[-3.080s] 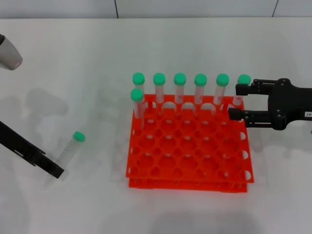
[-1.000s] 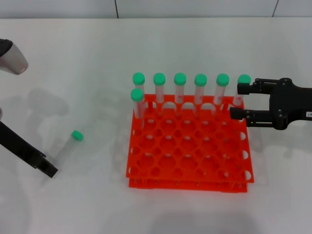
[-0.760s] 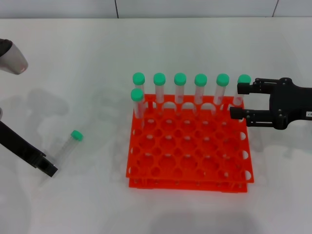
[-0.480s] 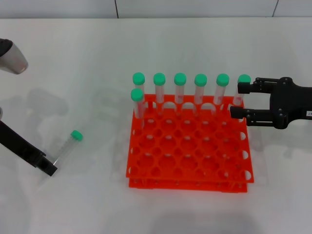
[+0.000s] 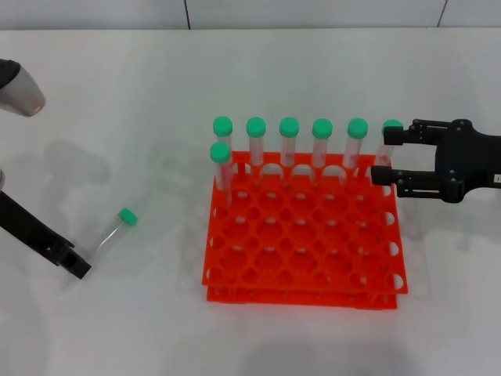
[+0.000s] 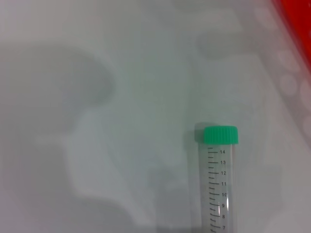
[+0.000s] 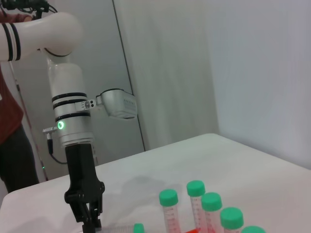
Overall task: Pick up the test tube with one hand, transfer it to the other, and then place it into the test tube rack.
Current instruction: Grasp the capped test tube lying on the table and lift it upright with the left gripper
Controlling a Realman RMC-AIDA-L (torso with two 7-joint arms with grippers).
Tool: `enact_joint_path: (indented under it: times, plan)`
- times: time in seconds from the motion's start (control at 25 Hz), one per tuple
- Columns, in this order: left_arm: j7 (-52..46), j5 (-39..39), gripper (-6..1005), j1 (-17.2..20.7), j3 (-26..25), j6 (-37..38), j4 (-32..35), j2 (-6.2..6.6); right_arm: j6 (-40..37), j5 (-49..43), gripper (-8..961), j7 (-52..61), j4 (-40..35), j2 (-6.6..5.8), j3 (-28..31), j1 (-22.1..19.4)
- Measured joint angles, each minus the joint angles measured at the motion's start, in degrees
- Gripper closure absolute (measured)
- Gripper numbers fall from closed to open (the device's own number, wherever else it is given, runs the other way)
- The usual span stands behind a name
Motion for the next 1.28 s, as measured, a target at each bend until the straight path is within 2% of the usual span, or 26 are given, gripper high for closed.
enact_joint_path:
  times: [0.28,0.52,0.8,0.92,1.16,1.28]
  plan:
    - [0.1,-0.7,821,-0.1,-0.8,-1.2,0.5,0.15,0.0,0.0,255,0.0,0.0,-0.05,0.2,-0.1]
    - [1.5,-2.9,821,0.0,-5.8,-2.6,1.4,0.53,0.0,0.0,255,0.0,0.0,-0.09,0.4,-0.2]
    - [2.2,-7.7,821,0.6,-8.9,-4.1,4.1,0.52,-0.1,0.0,256,-0.1,0.1,-0.09,1.1,-0.2]
    - [3.5,-11.2,821,1.0,-10.6,-4.3,6.3,0.43,-0.1,0.0,256,-0.1,0.0,-0.09,1.1,-0.3]
    - [5.6,-19.9,821,1.9,-10.9,-5.1,9.4,0.41,-0.1,0.0,256,-0.1,0.1,-0.02,1.7,-0.5]
    - [9.0,-28.2,821,2.0,-10.9,-6.9,10.1,0.50,-0.1,0.0,256,-0.1,0.1,-0.02,1.8,-0.8]
